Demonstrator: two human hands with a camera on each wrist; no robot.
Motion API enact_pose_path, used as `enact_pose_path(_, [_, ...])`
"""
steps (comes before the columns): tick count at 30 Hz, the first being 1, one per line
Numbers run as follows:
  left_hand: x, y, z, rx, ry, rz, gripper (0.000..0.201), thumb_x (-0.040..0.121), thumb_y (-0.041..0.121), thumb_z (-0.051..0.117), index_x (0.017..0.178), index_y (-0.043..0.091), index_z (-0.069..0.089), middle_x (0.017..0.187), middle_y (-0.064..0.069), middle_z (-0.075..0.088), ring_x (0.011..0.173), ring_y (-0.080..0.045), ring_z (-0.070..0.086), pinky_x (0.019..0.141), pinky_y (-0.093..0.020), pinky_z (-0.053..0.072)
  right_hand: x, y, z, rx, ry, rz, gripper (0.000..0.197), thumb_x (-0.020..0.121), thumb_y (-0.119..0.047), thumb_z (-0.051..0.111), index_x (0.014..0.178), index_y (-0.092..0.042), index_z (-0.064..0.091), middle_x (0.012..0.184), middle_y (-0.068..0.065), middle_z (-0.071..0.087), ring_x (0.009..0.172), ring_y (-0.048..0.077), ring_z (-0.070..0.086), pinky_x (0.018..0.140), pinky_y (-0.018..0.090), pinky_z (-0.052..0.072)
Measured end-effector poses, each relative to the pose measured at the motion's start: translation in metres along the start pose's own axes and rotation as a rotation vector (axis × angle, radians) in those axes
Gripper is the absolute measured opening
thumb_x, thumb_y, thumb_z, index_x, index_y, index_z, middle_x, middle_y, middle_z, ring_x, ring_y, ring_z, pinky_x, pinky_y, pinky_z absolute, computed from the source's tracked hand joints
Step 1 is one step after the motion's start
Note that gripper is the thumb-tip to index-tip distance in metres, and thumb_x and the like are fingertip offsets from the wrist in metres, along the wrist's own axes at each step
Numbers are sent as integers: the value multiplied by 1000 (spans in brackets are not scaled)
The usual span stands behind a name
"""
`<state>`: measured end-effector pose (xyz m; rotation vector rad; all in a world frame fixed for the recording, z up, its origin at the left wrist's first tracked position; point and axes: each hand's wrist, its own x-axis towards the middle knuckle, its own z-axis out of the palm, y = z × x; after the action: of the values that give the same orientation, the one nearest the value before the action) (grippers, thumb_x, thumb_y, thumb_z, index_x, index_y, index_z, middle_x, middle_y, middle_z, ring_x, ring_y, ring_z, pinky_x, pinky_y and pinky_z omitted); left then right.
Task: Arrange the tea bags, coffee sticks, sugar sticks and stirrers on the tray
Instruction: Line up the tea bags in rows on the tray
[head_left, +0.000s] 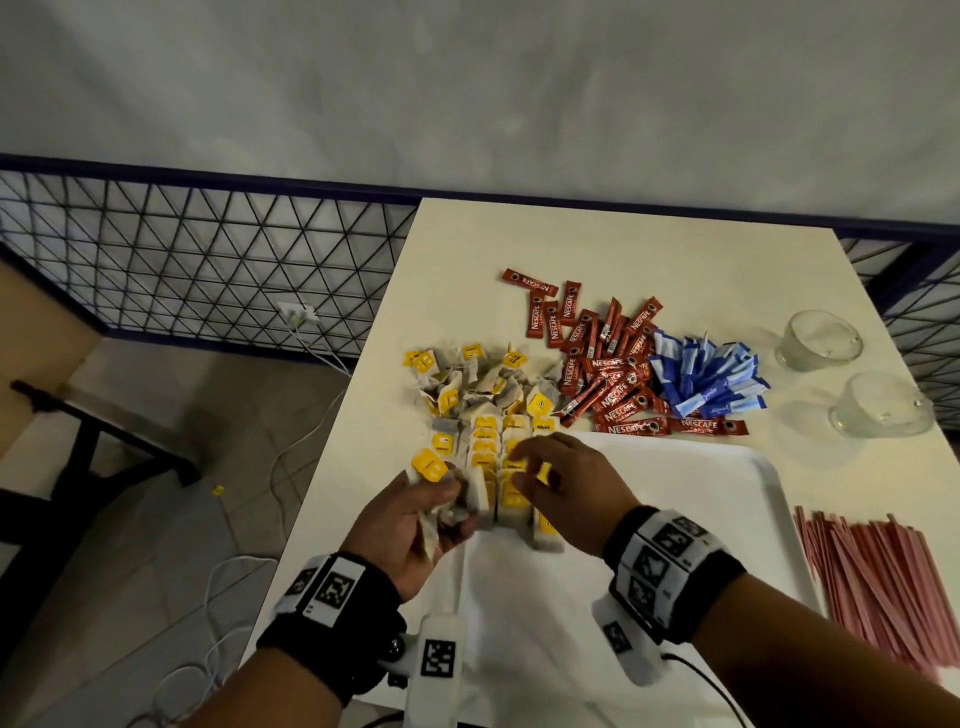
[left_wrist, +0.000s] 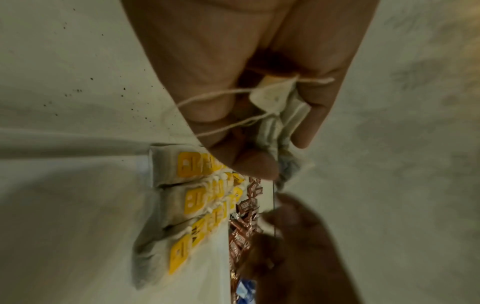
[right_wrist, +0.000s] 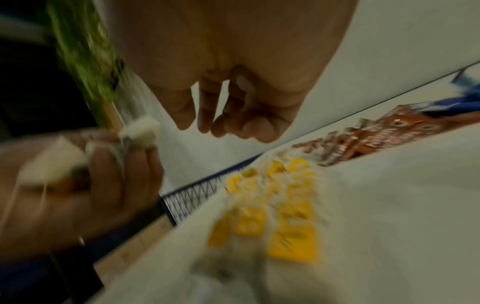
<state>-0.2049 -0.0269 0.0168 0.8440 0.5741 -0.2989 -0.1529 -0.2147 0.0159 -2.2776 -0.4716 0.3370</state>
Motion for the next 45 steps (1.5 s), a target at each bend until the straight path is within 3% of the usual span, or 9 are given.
enact_pose_path(5, [-7,3,10,302,-123,-61,26,63,-3,64,86,8,59,65,-8,63,50,-20,59,50,-30,50,14,-38,-15,143,-193,-104,26,89,-29,63,115,-28,64,100,-10,58,77,8,52,75,19,45])
enact_pose_path(10, [-10,5,17,383,-173,-101,25,62,-6,63,84,4,61,65,-13,62,46,-23,55,48,-29,49,17,-43,-22,179,-259,-73,14,87,-28,67,82,-39,59,91,-6,60,79,17,57,78,38,50])
enact_pose_path(15, [-10,-6,10,439,-127,-137,26,59,-3,64,83,4,58,62,-11,60,43,-22,55,47,-29,50,18,-42,-32,377,-239,-33,18,92,-14,60,80,-27,57,72,-6,59,65,8,51,67,28,44])
enact_pose_path(22, [-9,-1,-22,443,-5,-144,20,74,-11,61,81,6,54,57,-12,57,42,-18,48,49,-28,50,22,-28,-30,-64,-184,19,5,93,-27,56,92,-22,59,81,-2,66,80,18,62,72,30,49])
enact_pose_path(27, [-10,7,-35,416,59,-114,20,87,-10,50,78,8,53,58,-12,57,44,-17,49,49,-28,49,16,-10,-9,-128,-188,73,7,89,-33,61,85,-27,62,78,-13,59,68,-2,51,64,18,37])
enact_pose_path(32, [-7,13,-23,590,68,68,19,71,-2,73,82,7,61,65,-15,61,45,-18,56,51,-30,50,15,-15,-10,-97,-121,-16,11,83,-35,70,83,-24,70,79,-16,56,67,-7,46,62,8,29])
enact_pose_path(36, [-1,23,-2,1029,-14,264,21,74,19,78,92,28,71,70,4,69,57,-17,64,55,-32,54,19,-22,-13,-92,-86,-110,13,81,-37,72,82,-23,72,84,-11,58,66,-5,45,64,14,32])
enact_pose_path(39, [0,34,14,1373,-86,406,14,72,44,64,71,31,70,67,4,68,62,-12,63,61,-34,54,20,-27,-19,20,-46,-127,9,79,-36,73,80,-28,70,84,-9,60,62,2,46,60,15,34])
enact_pose_path(45, [-2,48,28,1169,-100,422,14,87,18,68,74,24,71,53,10,58,46,-8,54,48,-25,48,15,-22,-27,142,-72,-88,16,82,-34,71,76,-20,66,82,-17,55,66,2,50,62,15,35])
